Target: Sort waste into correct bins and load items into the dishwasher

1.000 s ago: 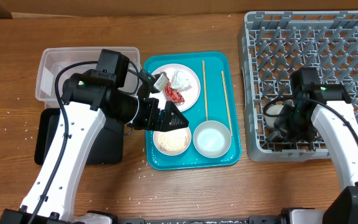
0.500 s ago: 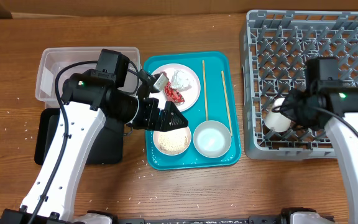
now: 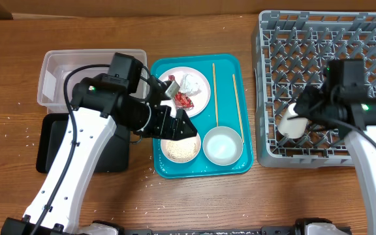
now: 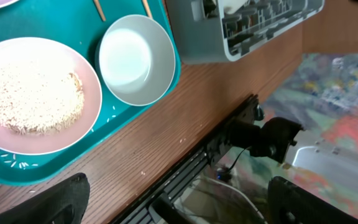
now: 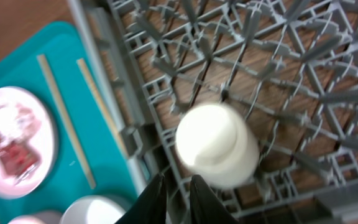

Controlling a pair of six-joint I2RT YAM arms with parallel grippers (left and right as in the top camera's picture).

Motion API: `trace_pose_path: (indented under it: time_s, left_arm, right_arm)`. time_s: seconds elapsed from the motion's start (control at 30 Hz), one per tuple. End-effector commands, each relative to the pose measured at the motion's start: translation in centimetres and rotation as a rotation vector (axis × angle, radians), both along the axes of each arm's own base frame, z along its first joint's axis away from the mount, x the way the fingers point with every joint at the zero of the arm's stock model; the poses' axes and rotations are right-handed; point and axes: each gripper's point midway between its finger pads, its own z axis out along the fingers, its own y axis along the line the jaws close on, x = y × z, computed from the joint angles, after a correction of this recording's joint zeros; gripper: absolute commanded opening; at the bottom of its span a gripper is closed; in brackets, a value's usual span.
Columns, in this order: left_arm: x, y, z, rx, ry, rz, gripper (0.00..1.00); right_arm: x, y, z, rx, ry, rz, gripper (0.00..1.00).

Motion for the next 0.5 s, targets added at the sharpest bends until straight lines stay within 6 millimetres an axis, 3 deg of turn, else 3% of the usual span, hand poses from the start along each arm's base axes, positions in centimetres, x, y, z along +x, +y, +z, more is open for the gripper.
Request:
trace_pose_path:
  time_s: [0.0, 0.07, 0.17, 0.37, 0.47]
  left_arm:
    - [-0.1, -0.1, -0.2, 0.034, -0.012, -0.002, 0.93]
    - [-0.2, -0.2, -0.2, 0.034, -0.013, -0.006, 0.92]
    - [-0.2, -0.2, -0.2, 0.034, -0.012, -0.006, 0.92]
    - [0.0, -0.2, -0.1, 0.032, -0.020, -0.005, 0.92]
    - [0.1, -0.3, -0.1, 0.032, -0.023, -0.005, 0.93]
  right_arm:
    - [0.9, -1.0, -2.5, -0.048, 0.059, -0.025, 0.13]
    - [1.0, -0.8, -3.9, -0.032, 0.106, -0.041, 0.05]
    - [-0.3, -0.6, -5.3, -0.016, 0.195, -0.055, 0.04]
    - [-3.1, -0.7, -5.8, -0.020, 0.310, -0.054, 0.04]
    - [-3.2, -0.6, -5.1, -0.019, 0.293, -0.052, 0.04]
